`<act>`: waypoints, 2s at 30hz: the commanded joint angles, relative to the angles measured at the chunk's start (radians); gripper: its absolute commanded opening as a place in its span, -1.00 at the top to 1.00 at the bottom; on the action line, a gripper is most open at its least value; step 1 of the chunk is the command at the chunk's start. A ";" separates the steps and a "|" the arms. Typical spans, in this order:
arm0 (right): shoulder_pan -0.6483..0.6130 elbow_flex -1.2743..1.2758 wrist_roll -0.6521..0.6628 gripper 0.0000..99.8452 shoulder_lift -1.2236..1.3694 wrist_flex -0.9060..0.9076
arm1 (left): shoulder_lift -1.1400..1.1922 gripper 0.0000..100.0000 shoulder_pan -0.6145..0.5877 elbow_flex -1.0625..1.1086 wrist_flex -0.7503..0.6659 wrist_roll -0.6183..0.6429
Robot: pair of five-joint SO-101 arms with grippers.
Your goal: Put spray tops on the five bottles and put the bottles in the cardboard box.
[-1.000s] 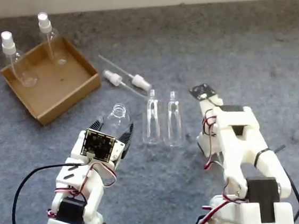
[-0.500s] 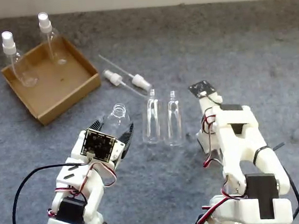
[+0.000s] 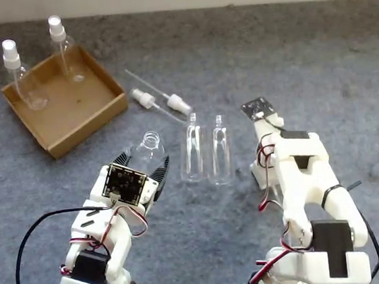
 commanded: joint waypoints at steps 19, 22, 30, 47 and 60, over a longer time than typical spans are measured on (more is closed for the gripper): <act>-0.114 0.013 -0.126 0.92 -1.024 0.188 | -0.005 0.80 0.372 0.019 -0.020 0.008; -0.114 0.027 -0.192 0.92 -1.107 0.186 | -0.002 0.80 0.421 0.019 -0.017 0.009; -0.114 0.022 -0.331 0.92 -1.196 0.186 | -0.001 0.80 0.570 0.019 0.049 0.009; -0.116 -0.220 -0.543 0.92 -1.282 0.193 | 0.001 0.80 0.573 0.019 0.083 0.006; -0.272 -0.305 -0.543 0.92 -1.288 0.196 | -0.002 0.80 0.573 0.019 0.087 0.005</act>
